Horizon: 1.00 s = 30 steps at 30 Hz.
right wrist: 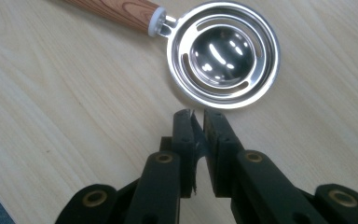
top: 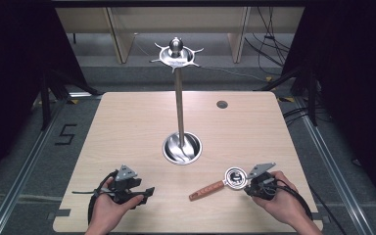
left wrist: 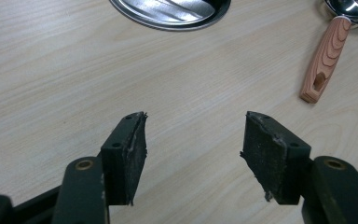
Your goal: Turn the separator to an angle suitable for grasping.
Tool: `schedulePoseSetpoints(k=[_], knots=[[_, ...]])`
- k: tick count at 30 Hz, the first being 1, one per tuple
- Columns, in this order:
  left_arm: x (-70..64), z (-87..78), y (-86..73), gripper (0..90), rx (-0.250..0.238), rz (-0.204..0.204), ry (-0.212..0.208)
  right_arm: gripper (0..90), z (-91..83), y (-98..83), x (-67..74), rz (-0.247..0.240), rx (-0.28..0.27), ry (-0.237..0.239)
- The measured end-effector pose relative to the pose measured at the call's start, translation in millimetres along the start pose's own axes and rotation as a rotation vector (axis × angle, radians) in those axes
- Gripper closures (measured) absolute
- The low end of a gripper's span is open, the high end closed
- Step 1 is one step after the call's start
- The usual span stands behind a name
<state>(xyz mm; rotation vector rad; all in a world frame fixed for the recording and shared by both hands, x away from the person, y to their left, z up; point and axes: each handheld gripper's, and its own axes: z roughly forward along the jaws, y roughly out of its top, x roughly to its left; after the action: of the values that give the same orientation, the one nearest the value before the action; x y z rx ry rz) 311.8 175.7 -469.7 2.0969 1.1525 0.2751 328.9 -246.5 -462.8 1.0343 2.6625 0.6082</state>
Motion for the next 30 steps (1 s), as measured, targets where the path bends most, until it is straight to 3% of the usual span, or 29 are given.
schedulePoseSetpoints(k=[5, 7, 11, 12, 14, 17, 19, 22, 25, 28, 30], knots=[[1.1, -1.1, 0.4, 38.6, 0.007, 0.022, 0.007, 90.0, -3.0, 7.6, 0.7, -0.011, -0.026, 0.011], [1.6, -1.0, 0.9, 38.6, 0.017, 0.025, 0.000, 90.0, -4.8, 20.1, 2.6, -0.012, -0.047, 0.014], [0.3, -0.2, 0.3, 38.7, 0.002, 0.007, 0.007, 90.0, -5.6, 36.7, 6.6, -0.009, -0.070, 0.017], [1.3, -0.9, 0.4, 38.7, 0.009, 0.018, 0.011, 90.0, -2.8, 48.0, 10.5, -0.004, -0.081, 0.042], [0.4, -0.2, 0.1, 38.7, -0.004, 0.001, 0.006, 90.0, 2.3, 59.7, 14.8, -0.010, -0.085, 0.056], [1.6, -1.2, 0.1, 38.7, 0.010, 0.018, 0.010, 90.0, 8.8, 70.4, 21.1, -0.001, -0.079, 0.073], [1.3, -0.9, -0.1, 38.7, 0.003, 0.017, 0.010, 90.0, 18.1, 81.2, 25.6, -0.024, -0.088, 0.093], [2.1, -1.9, 0.5, 38.7, 0.012, 0.024, 0.001, 90.0, 25.7, 93.3, 35.5, 0.012, -0.061, 0.105], [2.0, -2.2, 0.4, 38.7, 0.005, 0.025, 0.003, 90.0, 36.5, 103.6, 43.9, -0.042, -0.056, 0.115], [1.2, -2.3, 0.3, 38.7, -0.008, 0.012, -0.003, 90.0, 48.5, 114.1, 56.8, -0.070, -0.023, 0.143], [2.1, -3.5, 0.4, 38.6, 0.004, 0.026, -0.002, 90.0, 51.5, 115.8, 59.2, -0.084, -0.012, 0.135]])
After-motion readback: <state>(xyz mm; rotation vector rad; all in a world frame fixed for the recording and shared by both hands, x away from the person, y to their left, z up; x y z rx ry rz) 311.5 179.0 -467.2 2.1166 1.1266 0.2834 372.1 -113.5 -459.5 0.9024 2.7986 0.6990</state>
